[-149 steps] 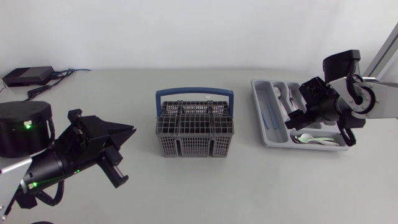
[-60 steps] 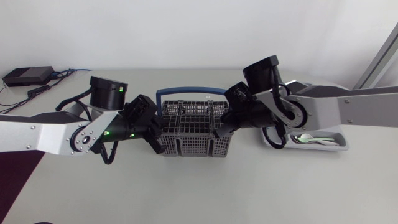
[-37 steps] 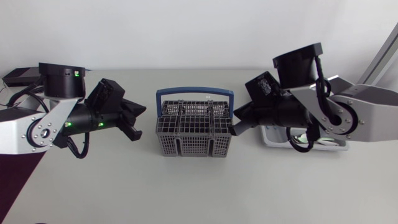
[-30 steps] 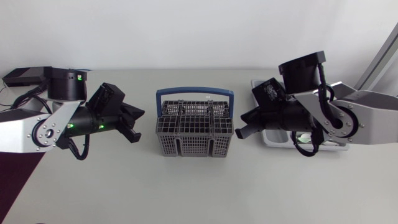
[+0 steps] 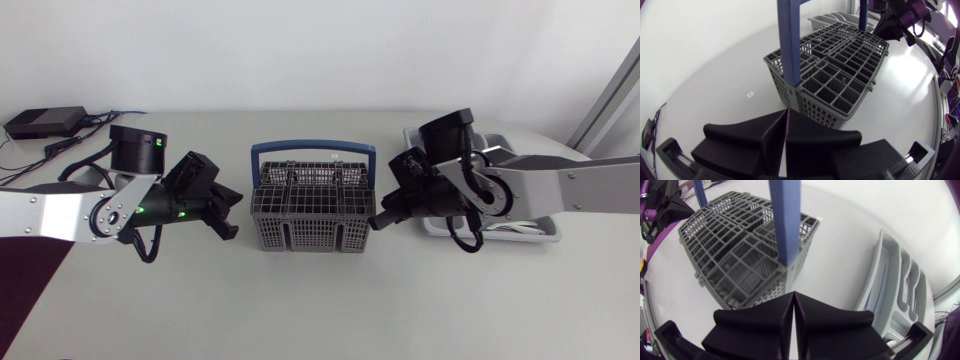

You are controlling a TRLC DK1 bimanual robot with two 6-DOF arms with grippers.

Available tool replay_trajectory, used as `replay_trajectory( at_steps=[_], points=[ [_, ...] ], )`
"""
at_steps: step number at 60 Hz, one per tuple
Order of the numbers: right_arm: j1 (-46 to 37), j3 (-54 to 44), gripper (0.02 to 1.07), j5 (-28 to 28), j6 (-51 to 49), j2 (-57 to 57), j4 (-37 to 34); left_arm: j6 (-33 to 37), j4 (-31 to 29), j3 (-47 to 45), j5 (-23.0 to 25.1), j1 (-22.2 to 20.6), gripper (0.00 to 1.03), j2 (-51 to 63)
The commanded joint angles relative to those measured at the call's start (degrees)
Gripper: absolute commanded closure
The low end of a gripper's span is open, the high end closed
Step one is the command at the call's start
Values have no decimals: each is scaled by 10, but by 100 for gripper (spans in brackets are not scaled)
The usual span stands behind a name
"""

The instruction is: Unload the cutlery basket into the drawer organizer.

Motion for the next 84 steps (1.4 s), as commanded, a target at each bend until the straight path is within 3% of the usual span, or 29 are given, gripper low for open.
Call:
replay_trajectory(
  at_steps=[1, 44, 68, 84],
  points=[
    [20, 24, 102, 11, 17, 12, 12, 5, 8, 16, 6, -7, 80, 14],
    [31, 36, 102, 35, 23, 25, 9, -2, 19, 24, 6, -35, 80, 36],
    [8, -9, 102, 51, 18, -17, 8, 6, 15, 5, 20, 21, 80, 5],
    [-18, -80, 102, 102, -3, -172, -2, 11, -13, -31, 47, 78, 80, -89]
  ],
)
